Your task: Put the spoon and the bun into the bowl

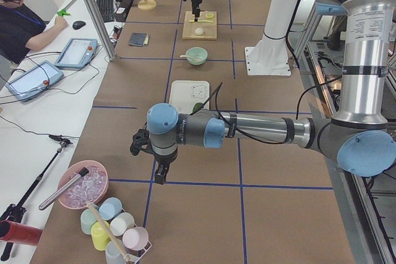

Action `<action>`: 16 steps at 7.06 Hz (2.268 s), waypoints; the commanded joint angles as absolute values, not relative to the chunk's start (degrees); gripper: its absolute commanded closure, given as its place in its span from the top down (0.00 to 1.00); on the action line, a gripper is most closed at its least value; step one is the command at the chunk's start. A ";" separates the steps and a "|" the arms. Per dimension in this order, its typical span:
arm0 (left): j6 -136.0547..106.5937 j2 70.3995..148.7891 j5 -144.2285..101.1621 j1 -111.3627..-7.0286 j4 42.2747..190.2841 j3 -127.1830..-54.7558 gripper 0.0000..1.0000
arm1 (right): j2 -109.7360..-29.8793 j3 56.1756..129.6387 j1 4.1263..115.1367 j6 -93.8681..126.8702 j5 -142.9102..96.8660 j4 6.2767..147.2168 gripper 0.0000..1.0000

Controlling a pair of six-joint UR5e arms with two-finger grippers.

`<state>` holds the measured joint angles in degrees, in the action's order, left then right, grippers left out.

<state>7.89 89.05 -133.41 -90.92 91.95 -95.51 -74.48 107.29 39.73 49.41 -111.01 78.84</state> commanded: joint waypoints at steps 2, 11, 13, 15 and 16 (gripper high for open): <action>7.82 89.21 -133.42 -90.88 92.11 -95.54 1.00 | -72.33 104.86 34.11 52.56 -106.54 78.22 1.00; 7.73 89.21 -134.91 -90.88 92.02 -95.71 1.00 | -67.72 103.28 33.40 55.87 -106.79 79.35 0.00; 7.82 89.38 -134.91 -90.88 92.02 -95.71 1.00 | -57.54 102.31 32.35 62.46 -106.61 85.66 0.00; 7.82 89.38 -134.91 -90.88 92.02 -95.71 1.00 | -47.95 95.85 31.21 67.22 -106.26 87.01 0.00; 7.82 89.47 -134.91 -90.88 92.02 -95.71 1.00 | -44.33 90.93 29.72 68.89 -102.95 87.01 0.00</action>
<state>7.82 89.41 -134.91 -90.88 92.02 -95.71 -49.30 96.25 31.08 66.70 -105.54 86.68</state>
